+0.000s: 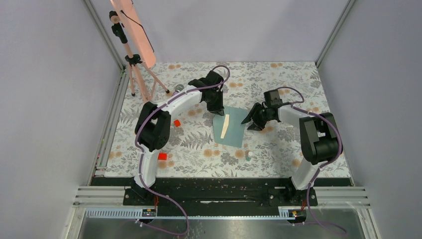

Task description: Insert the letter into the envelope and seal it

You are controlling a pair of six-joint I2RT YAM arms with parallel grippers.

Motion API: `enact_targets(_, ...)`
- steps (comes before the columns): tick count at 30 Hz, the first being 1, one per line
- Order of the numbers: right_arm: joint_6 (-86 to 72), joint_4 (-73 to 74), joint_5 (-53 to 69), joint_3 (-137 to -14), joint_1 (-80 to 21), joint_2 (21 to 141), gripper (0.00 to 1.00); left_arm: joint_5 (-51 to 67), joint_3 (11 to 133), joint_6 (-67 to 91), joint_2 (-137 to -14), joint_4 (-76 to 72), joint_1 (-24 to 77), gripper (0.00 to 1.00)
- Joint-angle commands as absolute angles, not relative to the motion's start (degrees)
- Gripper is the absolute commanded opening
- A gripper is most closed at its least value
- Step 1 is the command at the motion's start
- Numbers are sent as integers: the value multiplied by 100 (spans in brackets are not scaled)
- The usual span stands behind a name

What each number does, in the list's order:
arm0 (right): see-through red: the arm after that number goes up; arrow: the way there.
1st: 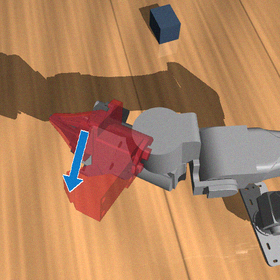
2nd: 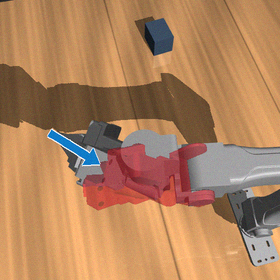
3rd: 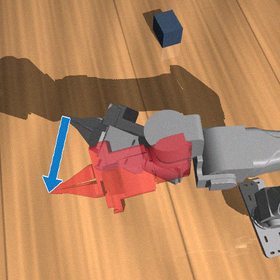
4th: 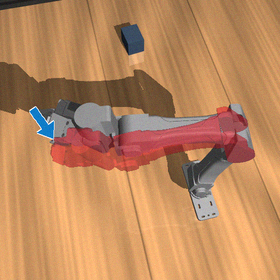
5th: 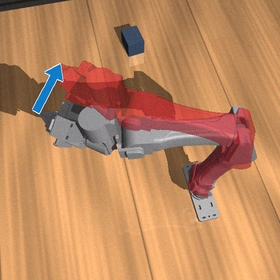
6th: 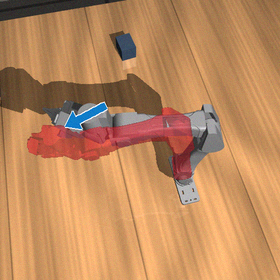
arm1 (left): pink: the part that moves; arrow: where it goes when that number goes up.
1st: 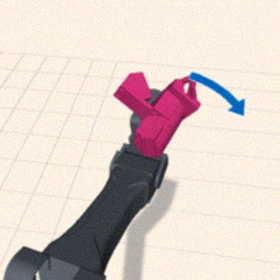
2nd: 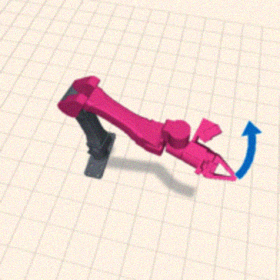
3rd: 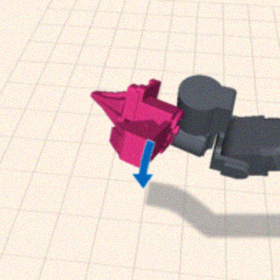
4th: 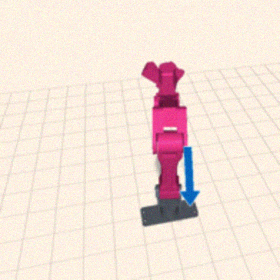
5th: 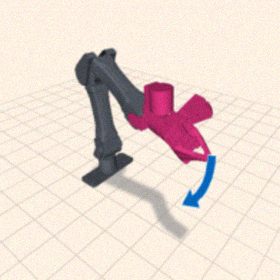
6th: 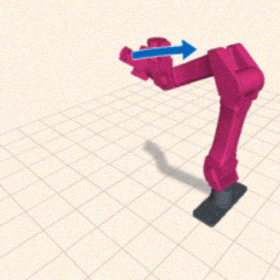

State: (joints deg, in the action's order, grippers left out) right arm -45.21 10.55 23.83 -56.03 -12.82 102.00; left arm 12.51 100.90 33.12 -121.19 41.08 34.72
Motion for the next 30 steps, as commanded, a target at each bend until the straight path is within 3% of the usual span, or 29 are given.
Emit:
enact_targets(1,-4101,1684,2029,-5937,-1335,9548,54,1181,10245,3204,-11804,4204,3436,10)
enact_targets(5,-3729,2138,1814,-5885,-1336,9042,61,1370,10064,3175,-11686,4175,3457,10)
enact_targets(14,-2912,2710,1353,-4937,-1497,7036,67,1433,9576,3201,-11240,3997,3738,13)
enact_targets(24,-2812,3548,-32,-4038,-3170,4856,85,1783,8416,3498,-10388,3402,4044,16)
enact_targets(30,-3146,3457,-735,-3717,-4033,4868,87,1493,8176,3491,-10049,3474,4047,19)
